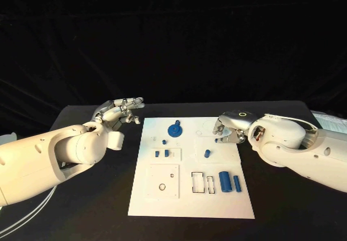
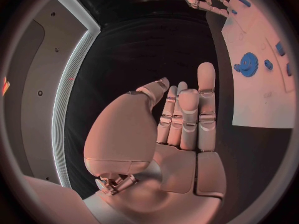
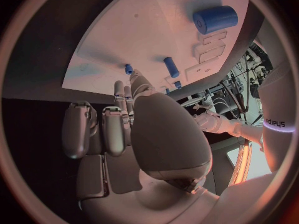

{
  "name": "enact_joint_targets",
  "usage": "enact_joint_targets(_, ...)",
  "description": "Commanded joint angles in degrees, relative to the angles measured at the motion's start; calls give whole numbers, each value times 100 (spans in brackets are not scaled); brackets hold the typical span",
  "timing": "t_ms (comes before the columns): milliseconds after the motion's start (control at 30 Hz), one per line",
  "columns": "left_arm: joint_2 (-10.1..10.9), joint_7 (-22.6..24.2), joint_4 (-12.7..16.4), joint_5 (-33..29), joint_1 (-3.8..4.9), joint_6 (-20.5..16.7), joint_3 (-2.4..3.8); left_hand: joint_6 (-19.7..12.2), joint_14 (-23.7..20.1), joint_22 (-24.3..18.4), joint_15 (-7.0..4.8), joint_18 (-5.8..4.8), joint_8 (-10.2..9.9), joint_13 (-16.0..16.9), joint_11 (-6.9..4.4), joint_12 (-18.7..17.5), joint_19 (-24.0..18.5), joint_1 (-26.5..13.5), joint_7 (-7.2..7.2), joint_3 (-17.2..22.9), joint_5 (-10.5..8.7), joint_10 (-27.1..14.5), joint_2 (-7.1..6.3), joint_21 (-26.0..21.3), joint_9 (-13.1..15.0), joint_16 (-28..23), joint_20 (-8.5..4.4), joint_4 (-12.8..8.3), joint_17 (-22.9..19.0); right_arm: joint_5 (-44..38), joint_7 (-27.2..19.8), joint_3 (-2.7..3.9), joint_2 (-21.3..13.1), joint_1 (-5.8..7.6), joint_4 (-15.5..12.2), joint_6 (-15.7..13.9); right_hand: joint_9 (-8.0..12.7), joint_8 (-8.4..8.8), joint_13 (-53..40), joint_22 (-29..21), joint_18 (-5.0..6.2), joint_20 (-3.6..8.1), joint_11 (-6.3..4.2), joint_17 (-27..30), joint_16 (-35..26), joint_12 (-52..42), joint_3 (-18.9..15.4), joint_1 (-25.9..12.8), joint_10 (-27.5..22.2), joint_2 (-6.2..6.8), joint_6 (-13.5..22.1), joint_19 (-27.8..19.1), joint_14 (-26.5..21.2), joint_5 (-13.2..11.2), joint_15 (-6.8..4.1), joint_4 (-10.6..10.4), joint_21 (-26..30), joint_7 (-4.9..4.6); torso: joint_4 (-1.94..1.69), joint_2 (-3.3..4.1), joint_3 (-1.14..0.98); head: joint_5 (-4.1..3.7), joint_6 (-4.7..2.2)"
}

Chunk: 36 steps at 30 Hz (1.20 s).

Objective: Assemble the parts on the task board

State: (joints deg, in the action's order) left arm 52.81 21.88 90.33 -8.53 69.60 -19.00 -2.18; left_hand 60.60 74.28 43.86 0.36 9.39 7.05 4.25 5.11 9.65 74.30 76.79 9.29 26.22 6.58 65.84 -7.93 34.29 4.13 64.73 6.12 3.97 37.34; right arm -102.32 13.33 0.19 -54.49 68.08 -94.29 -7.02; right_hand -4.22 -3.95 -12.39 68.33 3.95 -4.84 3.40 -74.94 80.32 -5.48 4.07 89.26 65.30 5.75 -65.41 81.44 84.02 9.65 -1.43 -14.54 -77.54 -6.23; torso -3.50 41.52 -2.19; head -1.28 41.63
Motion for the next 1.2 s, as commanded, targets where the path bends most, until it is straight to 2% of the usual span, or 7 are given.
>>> enact_joint_targets(33,5,170,30,-182,1,132,2,23,-26,-9,2,109,30,8,13,40,-50,-6,5,-25,9,32,34,-37,-5,-38,-6,-7,-5,-249,112,-3,33,-17,3,299,6,23,31,-9,55,-16,2,-227,-41,37,50,10,-28,39,5,-35,342,-25,45,-6,25,0,-8,-5,0,-13,3)
enact_joint_targets(300,9,137,58,-184,1,101,2,20,-32,-12,2,108,30,7,16,43,-52,-10,13,-30,10,29,43,-43,-7,-39,-7,-1,-11,-255,91,-7,94,-72,52,352,1,10,165,-24,58,-15,-4,-206,-58,59,192,70,8,-9,-44,-35,342,-26,40,-1,41,12,-7,-1,-3,4,6)
enact_joint_targets(633,23,104,75,-185,1,92,2,9,-36,-16,2,108,27,5,19,44,-54,6,17,-32,13,17,44,-49,-10,-36,-7,-12,-13,-265,84,-8,158,-140,112,486,-18,-7,422,-29,58,22,-43,-198,-62,89,641,222,176,-92,-184,-20,350,-293,-1,70,54,43,-4,-3,-4,19,24)
enact_joint_targets(833,28,79,77,-185,1,97,2,3,-41,-18,3,107,25,3,21,44,-54,13,20,-34,13,10,42,-52,-12,-38,-8,-18,-20,-293,92,-8,189,-156,156,524,-24,1,544,-22,54,31,-45,-197,-62,117,896,223,247,-76,-226,-11,352,-416,-6,125,54,43,-5,-3,-2,16,28)
enact_joint_targets(1200,35,42,85,-185,1,87,2,-1,-42,-20,4,107,24,2,22,45,-55,21,22,-34,14,4,43,-55,-13,-36,-8,-23,-21,-310,100,-8,257,-189,212,644,-36,1,677,-21,54,40,-55,-196,-60,140,1210,162,312,-42,-274,-5,355,-493,-14,216,59,45,-1,-5,-2,25,51)
